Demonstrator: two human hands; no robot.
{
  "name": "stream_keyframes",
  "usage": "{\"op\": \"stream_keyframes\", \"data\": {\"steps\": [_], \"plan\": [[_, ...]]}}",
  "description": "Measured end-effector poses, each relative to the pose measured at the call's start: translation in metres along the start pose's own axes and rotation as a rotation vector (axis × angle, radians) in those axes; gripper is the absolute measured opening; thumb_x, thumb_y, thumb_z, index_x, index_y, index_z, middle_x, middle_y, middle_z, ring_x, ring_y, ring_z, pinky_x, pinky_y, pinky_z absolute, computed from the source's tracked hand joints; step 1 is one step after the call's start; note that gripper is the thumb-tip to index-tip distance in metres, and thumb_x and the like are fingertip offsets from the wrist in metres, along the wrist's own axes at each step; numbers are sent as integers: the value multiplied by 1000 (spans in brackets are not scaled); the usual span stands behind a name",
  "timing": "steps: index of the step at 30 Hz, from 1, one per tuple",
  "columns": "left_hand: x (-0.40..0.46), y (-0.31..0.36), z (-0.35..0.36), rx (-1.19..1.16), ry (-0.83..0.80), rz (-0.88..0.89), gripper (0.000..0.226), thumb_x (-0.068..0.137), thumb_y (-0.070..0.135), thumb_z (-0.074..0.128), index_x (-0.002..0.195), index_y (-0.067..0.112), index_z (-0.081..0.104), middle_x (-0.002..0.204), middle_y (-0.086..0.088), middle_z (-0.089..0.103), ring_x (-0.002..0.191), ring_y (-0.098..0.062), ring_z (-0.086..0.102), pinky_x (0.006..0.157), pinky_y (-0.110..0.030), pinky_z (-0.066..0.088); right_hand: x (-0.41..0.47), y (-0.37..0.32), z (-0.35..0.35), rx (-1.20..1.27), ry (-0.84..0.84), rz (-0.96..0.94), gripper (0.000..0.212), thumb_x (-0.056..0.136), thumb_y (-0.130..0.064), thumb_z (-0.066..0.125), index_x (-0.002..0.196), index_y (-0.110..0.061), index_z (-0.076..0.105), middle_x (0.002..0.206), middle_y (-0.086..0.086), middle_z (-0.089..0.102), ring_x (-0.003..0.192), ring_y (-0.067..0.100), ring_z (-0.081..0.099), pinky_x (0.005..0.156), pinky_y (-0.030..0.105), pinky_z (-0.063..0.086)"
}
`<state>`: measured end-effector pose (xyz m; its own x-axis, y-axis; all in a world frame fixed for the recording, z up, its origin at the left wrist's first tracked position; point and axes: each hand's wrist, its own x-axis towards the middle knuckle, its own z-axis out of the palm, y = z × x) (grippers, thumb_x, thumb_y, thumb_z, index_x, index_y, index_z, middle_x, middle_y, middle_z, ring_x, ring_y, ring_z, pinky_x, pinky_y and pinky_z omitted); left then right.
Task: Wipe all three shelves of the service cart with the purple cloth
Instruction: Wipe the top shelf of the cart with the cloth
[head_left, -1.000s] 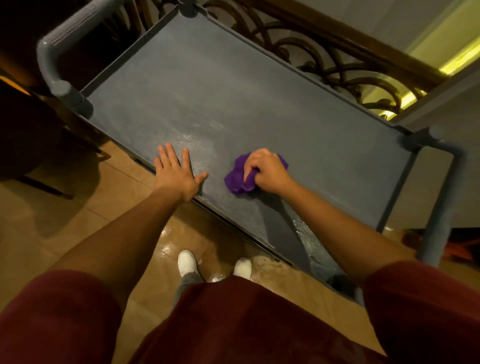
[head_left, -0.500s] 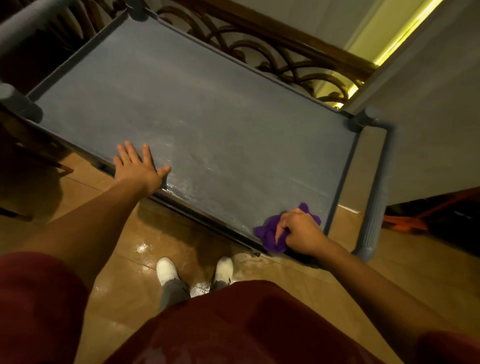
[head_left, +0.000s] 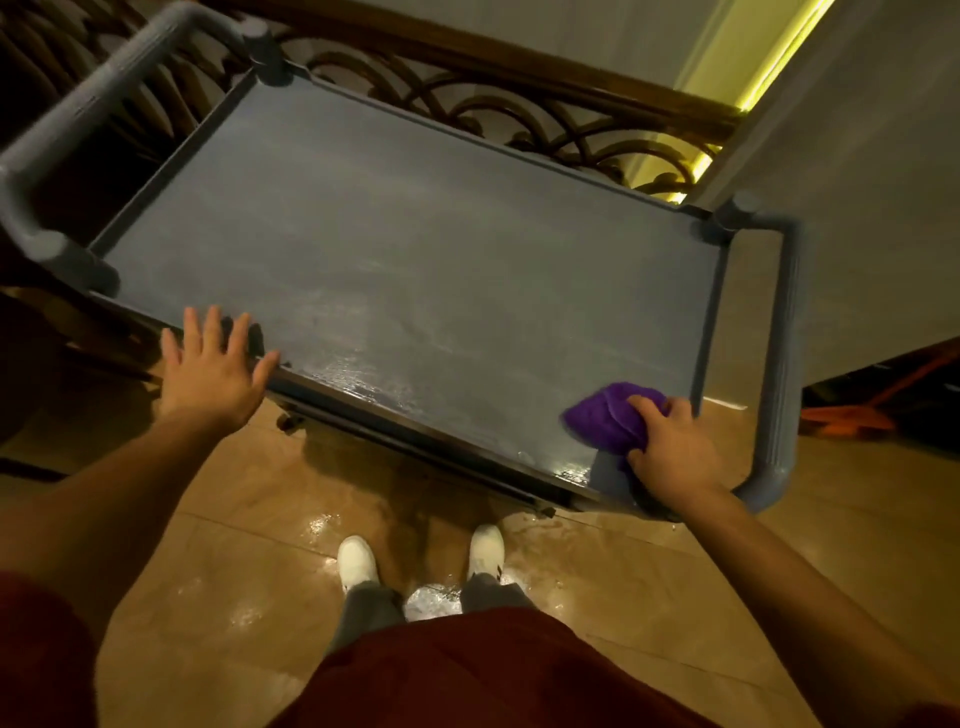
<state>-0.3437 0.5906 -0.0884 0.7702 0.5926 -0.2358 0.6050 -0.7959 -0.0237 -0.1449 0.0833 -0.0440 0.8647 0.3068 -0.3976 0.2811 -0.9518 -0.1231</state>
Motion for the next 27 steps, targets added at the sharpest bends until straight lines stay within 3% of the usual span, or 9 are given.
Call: {"op": "stream_keyframes", "data": {"steps": [3, 7, 11, 14, 20, 22, 27], "plan": [[-4, 13, 4, -73, 2, 10, 74, 99, 65, 6, 159, 22, 15, 167, -21, 6, 154, -38, -6, 121, -51, -10, -7, -30, 4, 51, 3, 108, 65, 87, -30, 69, 146, -24, 40, 130, 22, 49, 104, 43, 61, 88, 49, 56], [-10, 15, 4, -142, 7, 16, 71, 101, 62, 10, 158, 20, 18, 166, -25, 8, 154, -41, -3, 122, -53, 3, -26, -97, 31, 185, -7, 76, 66, 88, -35, 70, 146, -25, 39, 130, 15, 50, 105, 34, 63, 88, 42, 56], [-8, 15, 7, -200, 14, 19, 72, 103, 59, 15, 160, 15, 13, 166, -24, -4, 153, -40, -12, 122, -51, -1, -17, -125, 44, 386, 25, -39, 59, 85, -25, 73, 140, -24, 53, 120, 9, 56, 101, 27, 62, 85, 34, 54], [-6, 17, 10, -193, 3, -1, 74, 103, 58, 16, 160, 11, 8, 166, -24, -10, 152, -39, -16, 122, -51, -4, 0, -148, 50, 506, -46, -180, 53, 84, -18, 74, 134, -25, 61, 111, 0, 55, 101, 20, 60, 83, 27, 50], [-5, 20, 1, -166, -40, -32, 79, 99, 60, 11, 160, 11, 2, 166, -21, -14, 152, -38, -18, 120, -45, -7, 29, -197, 61, 563, -174, -423, 53, 81, -22, 70, 133, -27, 64, 116, -6, 55, 101, 12, 56, 81, 9, 40], [-6, 22, -3, -162, -54, -31, 76, 101, 57, 16, 160, 12, 1, 166, -20, -17, 152, -37, -20, 118, -44, -9, 38, -215, 62, 554, -194, -492, 54, 83, -22, 70, 135, -28, 62, 119, -4, 59, 101, 12, 57, 81, 10, 41], [-3, 19, -7, -216, -73, -31, 75, 100, 61, 15, 161, 19, 2, 166, -14, -20, 151, -34, -24, 116, -42, -10, 47, -235, 64, 546, -173, -633, 57, 84, -24, 65, 141, -28, 56, 122, 0, 62, 107, 18, 59, 88, 28, 52]]}}
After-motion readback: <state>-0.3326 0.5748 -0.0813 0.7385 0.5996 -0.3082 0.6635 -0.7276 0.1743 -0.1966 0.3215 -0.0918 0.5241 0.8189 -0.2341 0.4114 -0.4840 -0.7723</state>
